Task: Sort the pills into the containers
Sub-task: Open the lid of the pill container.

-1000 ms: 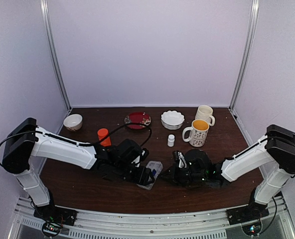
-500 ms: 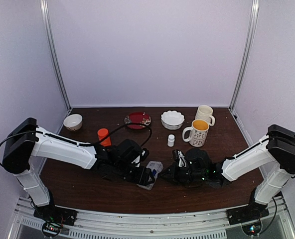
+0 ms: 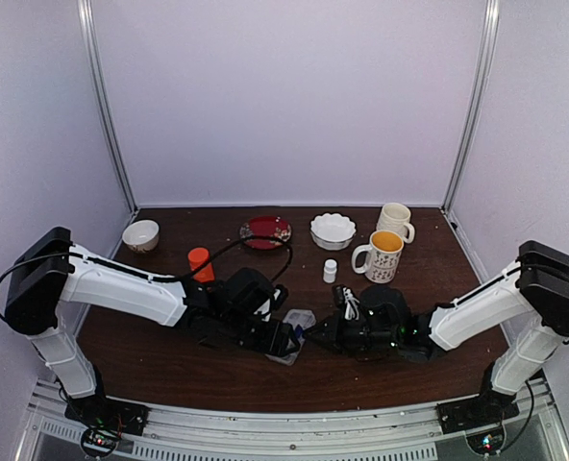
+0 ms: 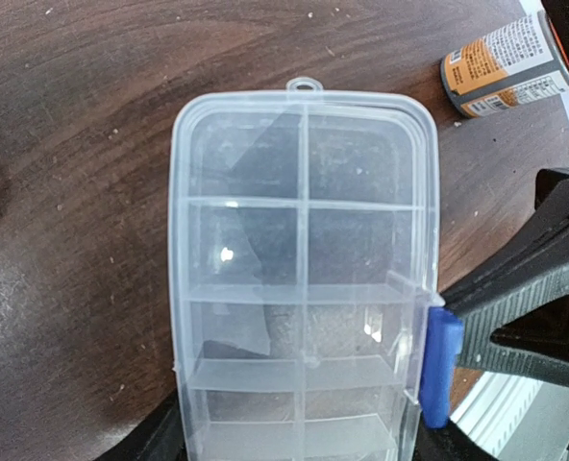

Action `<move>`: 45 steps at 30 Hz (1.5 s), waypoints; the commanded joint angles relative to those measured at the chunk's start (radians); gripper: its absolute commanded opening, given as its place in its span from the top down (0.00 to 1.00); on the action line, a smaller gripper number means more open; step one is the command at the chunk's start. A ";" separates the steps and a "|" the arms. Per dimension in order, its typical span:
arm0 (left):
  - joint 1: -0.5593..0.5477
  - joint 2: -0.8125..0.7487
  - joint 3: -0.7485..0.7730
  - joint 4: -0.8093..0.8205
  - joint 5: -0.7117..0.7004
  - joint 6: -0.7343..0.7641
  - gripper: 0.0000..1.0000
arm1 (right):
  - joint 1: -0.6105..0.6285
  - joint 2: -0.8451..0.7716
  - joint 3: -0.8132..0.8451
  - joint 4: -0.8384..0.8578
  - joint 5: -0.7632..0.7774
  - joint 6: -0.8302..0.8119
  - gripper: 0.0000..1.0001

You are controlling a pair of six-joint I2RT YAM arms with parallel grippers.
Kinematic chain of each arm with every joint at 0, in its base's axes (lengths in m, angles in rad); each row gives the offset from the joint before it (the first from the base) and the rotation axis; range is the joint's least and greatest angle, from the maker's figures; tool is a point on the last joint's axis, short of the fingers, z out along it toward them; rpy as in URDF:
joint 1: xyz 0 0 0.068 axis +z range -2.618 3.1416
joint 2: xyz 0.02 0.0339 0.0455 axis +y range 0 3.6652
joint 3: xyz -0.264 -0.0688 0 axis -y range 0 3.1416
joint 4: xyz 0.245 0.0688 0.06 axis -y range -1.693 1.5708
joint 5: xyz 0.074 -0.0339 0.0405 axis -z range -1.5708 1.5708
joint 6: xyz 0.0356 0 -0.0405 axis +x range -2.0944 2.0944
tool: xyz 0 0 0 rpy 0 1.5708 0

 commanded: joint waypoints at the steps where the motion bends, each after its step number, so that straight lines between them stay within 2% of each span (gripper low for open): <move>1: 0.007 0.007 -0.008 0.034 0.000 -0.010 0.37 | 0.009 -0.050 -0.033 0.026 0.057 -0.006 1.00; 7: 0.011 -0.005 -0.022 0.054 0.008 -0.012 0.37 | 0.011 -0.024 0.004 -0.006 0.016 -0.030 1.00; 23: 0.013 -0.007 -0.041 0.117 0.063 -0.024 0.37 | 0.015 0.072 0.004 0.049 0.006 0.007 1.00; 32: 0.024 -0.023 -0.078 0.182 0.085 -0.041 0.23 | 0.015 0.092 -0.010 -0.007 0.019 0.012 1.00; 36: 0.031 -0.021 -0.090 0.191 0.095 -0.048 0.23 | 0.014 0.095 -0.011 -0.019 0.018 0.006 1.00; 39: 0.033 -0.018 -0.093 0.197 0.102 -0.050 0.29 | 0.014 0.104 -0.002 -0.029 0.013 0.002 1.00; 42: 0.034 -0.018 -0.097 0.201 0.108 -0.050 0.31 | 0.015 0.111 0.003 -0.016 0.005 0.002 1.00; 45: 0.034 -0.015 -0.098 0.214 0.129 -0.042 0.24 | 0.014 0.113 0.004 0.025 -0.010 0.003 0.99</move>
